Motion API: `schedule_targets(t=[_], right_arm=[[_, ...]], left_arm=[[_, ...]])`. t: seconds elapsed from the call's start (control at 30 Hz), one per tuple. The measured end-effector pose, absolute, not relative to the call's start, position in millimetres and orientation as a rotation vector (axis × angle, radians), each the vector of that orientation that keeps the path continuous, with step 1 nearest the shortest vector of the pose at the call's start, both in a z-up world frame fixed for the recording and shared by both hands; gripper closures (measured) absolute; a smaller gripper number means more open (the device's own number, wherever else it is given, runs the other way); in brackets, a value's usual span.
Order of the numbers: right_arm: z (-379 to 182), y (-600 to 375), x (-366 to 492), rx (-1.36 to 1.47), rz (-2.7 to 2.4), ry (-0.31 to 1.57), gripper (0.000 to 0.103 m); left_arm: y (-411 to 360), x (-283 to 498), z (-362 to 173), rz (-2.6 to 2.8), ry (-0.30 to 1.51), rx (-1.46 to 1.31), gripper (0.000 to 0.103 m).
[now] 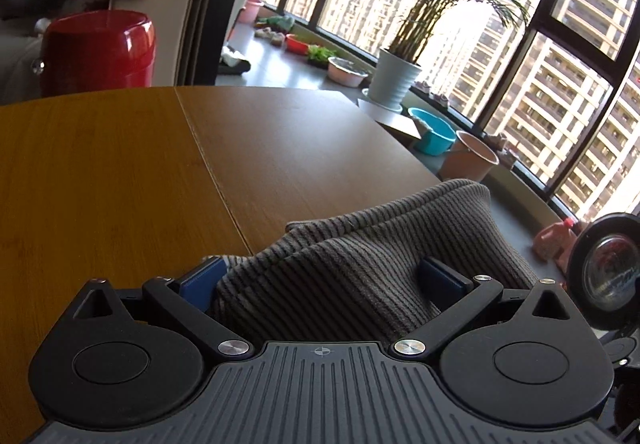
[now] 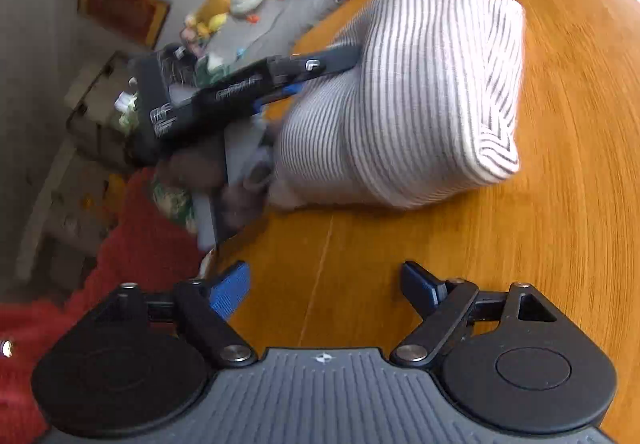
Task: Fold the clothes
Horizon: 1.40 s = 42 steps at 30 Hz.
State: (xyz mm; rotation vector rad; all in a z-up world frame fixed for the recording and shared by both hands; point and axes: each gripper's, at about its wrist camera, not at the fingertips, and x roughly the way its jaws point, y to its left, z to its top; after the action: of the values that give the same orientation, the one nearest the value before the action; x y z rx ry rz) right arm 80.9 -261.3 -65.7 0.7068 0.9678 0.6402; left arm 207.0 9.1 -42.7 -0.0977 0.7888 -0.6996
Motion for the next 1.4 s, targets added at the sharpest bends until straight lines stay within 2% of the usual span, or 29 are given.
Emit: schedule_targets(t=[0.1, 0.17, 0.4, 0.6, 0.77, 0.93, 1.03, 1.2, 1.4], right_arm=[[-73, -268, 101, 0.812, 0.549, 0.941, 0.022], [-75, -273, 110, 0.830, 0.495, 0.920, 0.038], [-72, -283, 123, 0.770, 0.446, 0.853, 0.039], [-66, -296, 145, 0.710, 0.390, 0.797, 0.039], [-62, -322, 170, 0.658, 0.263, 0.770, 0.026], [-52, -324, 178, 0.444, 0.179, 0.722, 0.010], [-44, -330, 177, 0.387, 0.143, 0.709, 0.009], [-26, -325, 156, 0.284, 0.189, 0.664, 0.001], [-8, -278, 101, 0.028, 0.220, 0.418, 0.000]], left_arm=[[15, 203, -39, -0.674, 0.799, -0.118, 0.000], [20, 196, -31, -0.657, 0.778, -0.096, 0.000], [40, 198, 10, -0.680, 0.633, -0.088, 0.000], [26, 248, -15, -0.754, 0.782, -0.212, 0.000], [8, 216, -36, -0.824, 0.850, -0.236, 0.000], [-12, 179, -55, -0.909, 0.911, -0.243, 0.000], [-30, 145, -57, -1.018, 0.928, -0.200, 0.000], [-21, 118, -45, -1.041, 0.870, -0.184, 0.000], [5, 135, -35, -0.566, 0.697, -0.116, 0.000]])
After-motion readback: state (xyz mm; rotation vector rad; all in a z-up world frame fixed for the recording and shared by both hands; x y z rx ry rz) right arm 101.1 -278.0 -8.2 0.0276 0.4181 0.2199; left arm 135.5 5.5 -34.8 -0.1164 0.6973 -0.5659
